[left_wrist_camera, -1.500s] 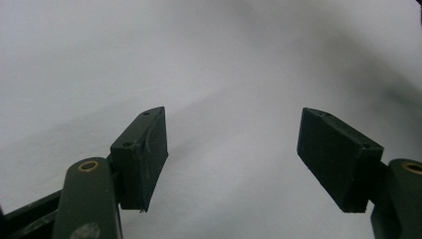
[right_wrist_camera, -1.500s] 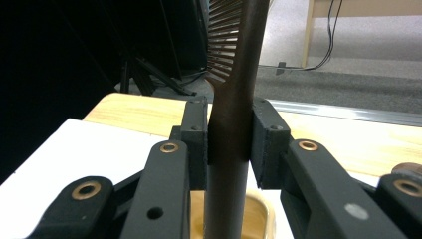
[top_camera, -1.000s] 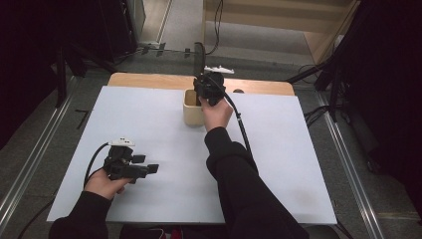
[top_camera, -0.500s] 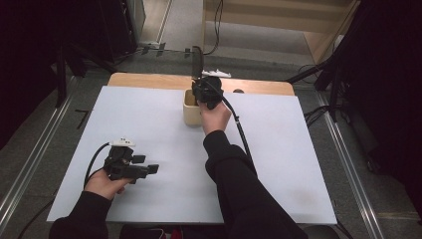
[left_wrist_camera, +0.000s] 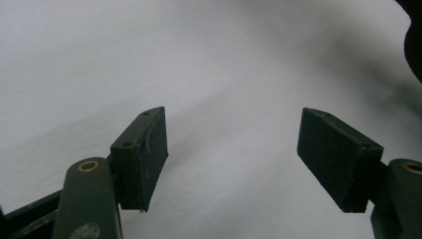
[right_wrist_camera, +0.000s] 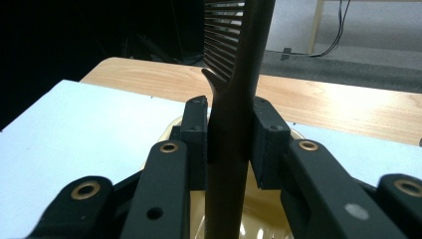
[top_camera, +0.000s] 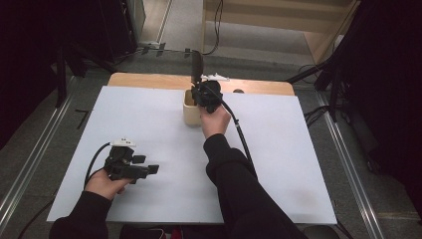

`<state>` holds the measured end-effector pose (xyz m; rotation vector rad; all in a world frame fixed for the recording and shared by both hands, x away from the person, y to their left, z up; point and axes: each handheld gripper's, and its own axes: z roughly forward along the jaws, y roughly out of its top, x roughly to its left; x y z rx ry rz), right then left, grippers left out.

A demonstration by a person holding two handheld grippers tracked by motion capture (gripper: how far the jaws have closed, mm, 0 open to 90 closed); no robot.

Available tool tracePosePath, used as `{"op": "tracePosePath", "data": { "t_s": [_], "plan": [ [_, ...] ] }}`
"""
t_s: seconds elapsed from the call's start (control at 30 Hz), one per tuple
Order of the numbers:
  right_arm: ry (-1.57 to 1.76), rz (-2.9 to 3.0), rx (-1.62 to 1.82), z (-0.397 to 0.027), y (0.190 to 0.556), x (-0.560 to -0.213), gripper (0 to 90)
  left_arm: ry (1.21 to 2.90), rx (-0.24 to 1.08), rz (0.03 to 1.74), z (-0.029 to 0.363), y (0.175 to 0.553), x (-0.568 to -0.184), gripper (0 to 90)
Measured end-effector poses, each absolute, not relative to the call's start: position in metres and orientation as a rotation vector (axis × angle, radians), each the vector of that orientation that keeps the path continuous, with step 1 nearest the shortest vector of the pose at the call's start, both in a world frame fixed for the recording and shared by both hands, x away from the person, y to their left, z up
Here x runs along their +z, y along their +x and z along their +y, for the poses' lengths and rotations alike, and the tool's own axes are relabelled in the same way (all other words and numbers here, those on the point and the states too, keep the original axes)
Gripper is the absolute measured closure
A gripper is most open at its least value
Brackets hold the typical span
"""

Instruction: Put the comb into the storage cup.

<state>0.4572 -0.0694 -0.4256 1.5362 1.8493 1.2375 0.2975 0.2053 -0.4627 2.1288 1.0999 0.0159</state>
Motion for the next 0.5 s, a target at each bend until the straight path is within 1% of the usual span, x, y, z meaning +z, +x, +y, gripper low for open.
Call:
{"op": "tracePosePath", "data": {
  "t_s": [0.43,0.47,0.5],
  "plan": [
    [1.540,1.883,1.222,-0.0714,0.4545,-0.4329,69.3,2.137,0.015,1.098,0.2046,0.2975,-0.4632,28.6],
    [1.540,1.883,1.233,-0.0720,0.4545,-0.4325,64.4,2.138,0.017,1.095,0.2048,0.2975,-0.4632,28.6],
    [1.532,1.884,1.254,-0.0728,0.4546,-0.4315,54.3,2.136,0.017,1.097,0.2050,0.2976,-0.4631,28.6]
  ]
}}
